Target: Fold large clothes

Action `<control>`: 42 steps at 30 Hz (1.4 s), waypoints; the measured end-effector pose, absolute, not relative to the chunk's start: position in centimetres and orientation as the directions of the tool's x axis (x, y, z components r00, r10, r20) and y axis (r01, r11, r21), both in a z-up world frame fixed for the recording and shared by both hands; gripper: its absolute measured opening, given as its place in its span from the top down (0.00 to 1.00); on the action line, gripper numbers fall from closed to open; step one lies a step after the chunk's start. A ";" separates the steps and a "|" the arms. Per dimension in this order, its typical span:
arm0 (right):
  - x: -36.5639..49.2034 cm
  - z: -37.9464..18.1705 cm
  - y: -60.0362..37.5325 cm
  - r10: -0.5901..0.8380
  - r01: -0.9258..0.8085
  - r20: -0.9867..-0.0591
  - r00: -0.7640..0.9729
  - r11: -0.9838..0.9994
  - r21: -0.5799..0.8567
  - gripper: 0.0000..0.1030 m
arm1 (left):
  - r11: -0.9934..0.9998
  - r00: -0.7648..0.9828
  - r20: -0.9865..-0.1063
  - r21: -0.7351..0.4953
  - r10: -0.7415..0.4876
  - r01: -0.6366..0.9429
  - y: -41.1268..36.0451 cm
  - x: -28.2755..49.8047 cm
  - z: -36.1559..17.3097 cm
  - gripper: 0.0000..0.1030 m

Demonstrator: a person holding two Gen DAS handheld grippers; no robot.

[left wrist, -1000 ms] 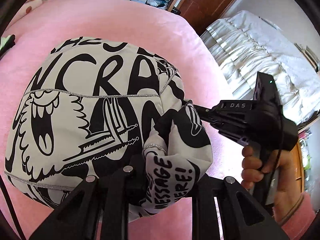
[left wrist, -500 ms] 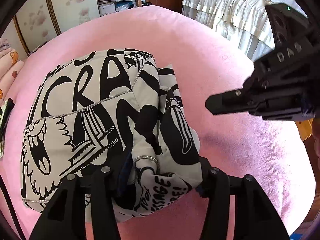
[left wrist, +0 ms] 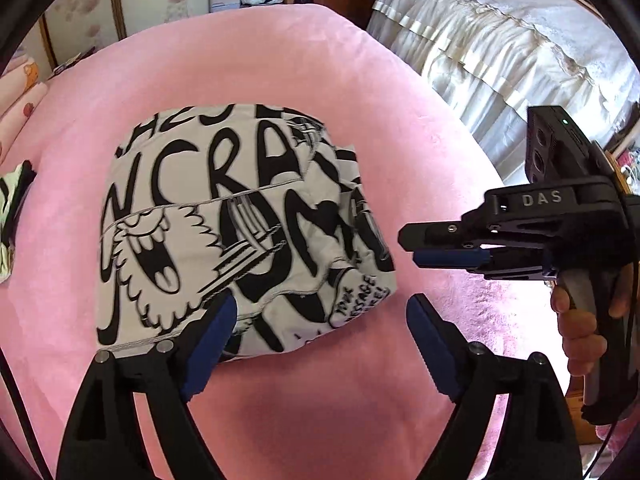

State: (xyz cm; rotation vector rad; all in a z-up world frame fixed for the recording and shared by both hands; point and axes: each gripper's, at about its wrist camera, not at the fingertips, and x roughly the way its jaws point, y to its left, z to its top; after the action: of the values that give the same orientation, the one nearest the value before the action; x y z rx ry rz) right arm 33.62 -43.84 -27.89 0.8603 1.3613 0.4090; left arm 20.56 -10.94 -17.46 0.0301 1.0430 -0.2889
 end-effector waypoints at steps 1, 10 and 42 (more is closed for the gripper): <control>33.6 -27.7 -43.5 0.710 0.211 -0.675 0.198 0.642 0.737 0.66 | 0.967 0.467 -0.859 -0.115 -0.212 0.227 -10.1 20.6 -17.3 0.17; 33.9 -26.7 -39.9 0.654 0.191 -0.741 0.151 0.716 0.671 0.52 | 0.998 0.439 -0.896 -0.065 -0.069 0.025 -1.8 21.9 -17.1 0.17; 28.6 -29.0 -37.4 0.418 0.281 -0.868 0.269 0.828 0.485 0.85 | 0.880 0.196 -0.933 -0.353 -0.303 -0.319 12.2 24.3 -26.8 0.50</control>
State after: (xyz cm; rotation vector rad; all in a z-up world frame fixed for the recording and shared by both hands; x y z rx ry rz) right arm 28.62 -37.41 -29.01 0.6349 1.3210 0.1010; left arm 24.30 12.21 -26.77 -0.5395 1.3938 0.0121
